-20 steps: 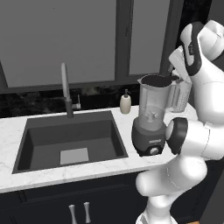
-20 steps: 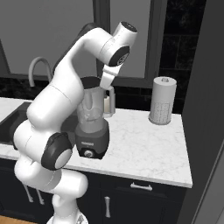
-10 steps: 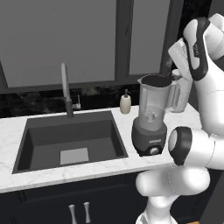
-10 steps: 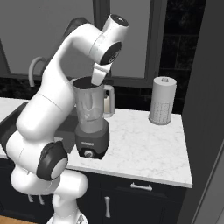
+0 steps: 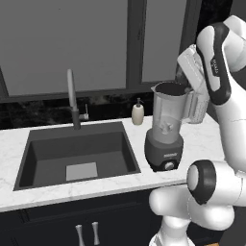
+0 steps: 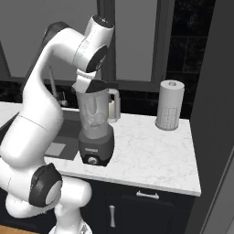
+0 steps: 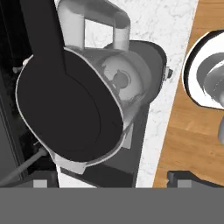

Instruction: Close the lid blender by securely placing the lid on top.

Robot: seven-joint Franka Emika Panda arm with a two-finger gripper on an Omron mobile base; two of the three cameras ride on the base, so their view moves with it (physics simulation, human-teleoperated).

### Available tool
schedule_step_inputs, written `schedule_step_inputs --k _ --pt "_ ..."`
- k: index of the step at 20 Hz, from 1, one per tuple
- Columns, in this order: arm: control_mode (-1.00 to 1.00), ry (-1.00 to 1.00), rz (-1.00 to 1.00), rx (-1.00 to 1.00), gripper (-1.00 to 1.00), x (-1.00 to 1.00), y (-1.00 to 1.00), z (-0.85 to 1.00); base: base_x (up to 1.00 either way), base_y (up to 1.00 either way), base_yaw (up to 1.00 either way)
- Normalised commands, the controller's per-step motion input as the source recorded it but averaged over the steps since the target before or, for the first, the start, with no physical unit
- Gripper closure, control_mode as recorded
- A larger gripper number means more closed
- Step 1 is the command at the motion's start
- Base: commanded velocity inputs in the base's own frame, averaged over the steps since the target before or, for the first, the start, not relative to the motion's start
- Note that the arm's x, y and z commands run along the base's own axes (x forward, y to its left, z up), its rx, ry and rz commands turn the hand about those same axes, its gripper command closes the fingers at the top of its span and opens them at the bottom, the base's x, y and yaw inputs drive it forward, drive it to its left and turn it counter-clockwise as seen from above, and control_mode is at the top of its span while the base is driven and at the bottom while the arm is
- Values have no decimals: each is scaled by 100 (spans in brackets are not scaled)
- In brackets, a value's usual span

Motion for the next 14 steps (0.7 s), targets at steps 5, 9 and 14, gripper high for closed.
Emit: schedule_step_inputs --k 5,9,14 --pt "-100 0 -3 0 -100 -73 6 -21 0 0 0" --pt "-100 0 -4 0 -100 -67 0 -22 0 0 0" --pt "-100 0 -1 0 -100 -25 0 -15 0 0 0"
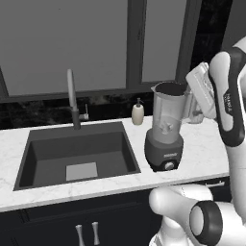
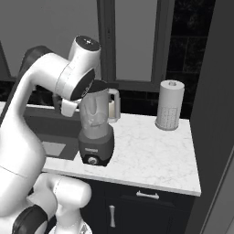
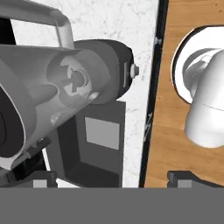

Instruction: Close the lid blender by securely placing the lid on top.

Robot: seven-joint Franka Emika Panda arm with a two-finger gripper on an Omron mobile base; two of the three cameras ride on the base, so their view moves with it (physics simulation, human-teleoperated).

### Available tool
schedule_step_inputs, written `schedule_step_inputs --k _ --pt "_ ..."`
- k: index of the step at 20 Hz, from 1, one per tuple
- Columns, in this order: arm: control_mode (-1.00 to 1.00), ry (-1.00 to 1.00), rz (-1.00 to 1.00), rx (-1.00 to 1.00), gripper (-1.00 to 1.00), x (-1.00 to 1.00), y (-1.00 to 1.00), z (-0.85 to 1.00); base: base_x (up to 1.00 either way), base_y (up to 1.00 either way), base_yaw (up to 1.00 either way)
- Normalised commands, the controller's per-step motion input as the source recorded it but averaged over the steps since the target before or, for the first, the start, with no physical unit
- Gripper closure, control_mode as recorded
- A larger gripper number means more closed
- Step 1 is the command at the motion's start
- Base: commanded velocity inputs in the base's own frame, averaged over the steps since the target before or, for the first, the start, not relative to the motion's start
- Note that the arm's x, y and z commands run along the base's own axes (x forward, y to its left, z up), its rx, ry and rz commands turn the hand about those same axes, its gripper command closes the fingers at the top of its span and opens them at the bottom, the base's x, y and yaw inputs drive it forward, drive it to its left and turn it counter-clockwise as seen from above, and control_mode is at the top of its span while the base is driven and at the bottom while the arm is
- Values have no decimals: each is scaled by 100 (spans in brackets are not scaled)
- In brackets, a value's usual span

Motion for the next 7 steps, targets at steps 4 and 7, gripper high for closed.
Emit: schedule_step_inputs --k 4,7 --pt "-100 0 0 -1 -100 -1 0 -6 0 0 0" --pt "-100 0 0 -3 -100 0 0 -4 0 0 0"
